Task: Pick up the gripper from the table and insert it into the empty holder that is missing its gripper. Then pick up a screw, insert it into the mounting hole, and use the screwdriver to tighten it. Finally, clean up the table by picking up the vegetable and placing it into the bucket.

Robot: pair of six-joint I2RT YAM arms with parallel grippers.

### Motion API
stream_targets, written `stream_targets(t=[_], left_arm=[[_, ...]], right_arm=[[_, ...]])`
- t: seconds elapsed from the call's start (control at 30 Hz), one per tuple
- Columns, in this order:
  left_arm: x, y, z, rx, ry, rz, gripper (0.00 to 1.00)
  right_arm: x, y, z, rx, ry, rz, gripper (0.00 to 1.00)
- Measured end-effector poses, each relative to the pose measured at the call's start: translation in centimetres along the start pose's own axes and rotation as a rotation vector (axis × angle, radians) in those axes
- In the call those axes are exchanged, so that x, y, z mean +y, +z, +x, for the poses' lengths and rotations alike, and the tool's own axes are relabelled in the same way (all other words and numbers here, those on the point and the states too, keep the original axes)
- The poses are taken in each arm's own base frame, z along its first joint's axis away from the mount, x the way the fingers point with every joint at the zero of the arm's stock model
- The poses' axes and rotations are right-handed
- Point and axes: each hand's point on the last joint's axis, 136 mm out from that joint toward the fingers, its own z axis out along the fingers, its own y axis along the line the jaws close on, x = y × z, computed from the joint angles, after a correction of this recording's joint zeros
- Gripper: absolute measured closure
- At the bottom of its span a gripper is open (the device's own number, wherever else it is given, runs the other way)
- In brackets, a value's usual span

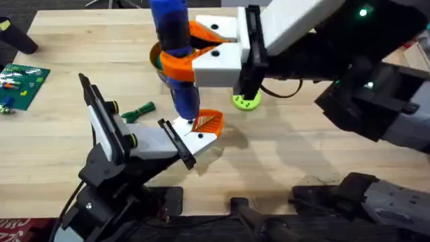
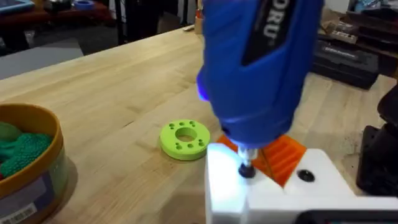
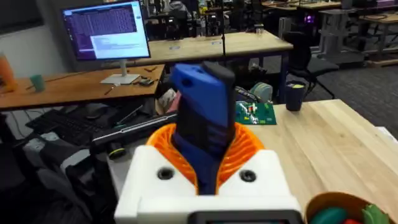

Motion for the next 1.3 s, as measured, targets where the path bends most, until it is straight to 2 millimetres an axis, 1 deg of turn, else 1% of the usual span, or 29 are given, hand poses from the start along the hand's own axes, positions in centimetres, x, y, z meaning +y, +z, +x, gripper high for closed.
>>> stream_targets(t=[0.53,0.67,0.77,0.9,0.97,1.03,1.13,1.3], left_arm=[[0.0,0.0,0.0,0.0,-0.009,-0.001,0.99],[0.0,0.0,0.0,-0.001,-0.007,0.002,0.99],[0.0,0.0,0.0,0.0,-0.007,0.0,0.99],[0.0,0.0,0.0,-0.001,-0.006,0.0,0.99],[0.0,0.0,0.0,0.0,-0.006,-0.001,0.99],[0.0,0.0,0.0,-0.001,-0.006,0.0,0.99],[0.0,0.0,0.0,0.0,-0.006,0.0,0.99],[0.0,0.0,0.0,-0.001,-0.006,0.0,0.99]], right_arm=[[0.0,0.0,0.2,0.007,0.007,0.0,0.886],[0.0,0.0,-0.1,-0.003,0.006,-0.001,0.887],[0.2,0.0,-1.0,-0.038,-0.019,-0.009,0.886],[1.2,-0.6,-3.9,-0.137,-0.117,-0.027,0.887],[1.8,-1.2,-5.4,-0.179,-0.162,-0.03,0.886],[2.2,-1.8,-6.5,-0.205,-0.19,-0.027,0.887],[2.2,-2.1,-6.7,-0.205,-0.193,-0.019,0.886],[1.6,-1.9,-5.5,-0.161,-0.158,-0.007,0.885]])
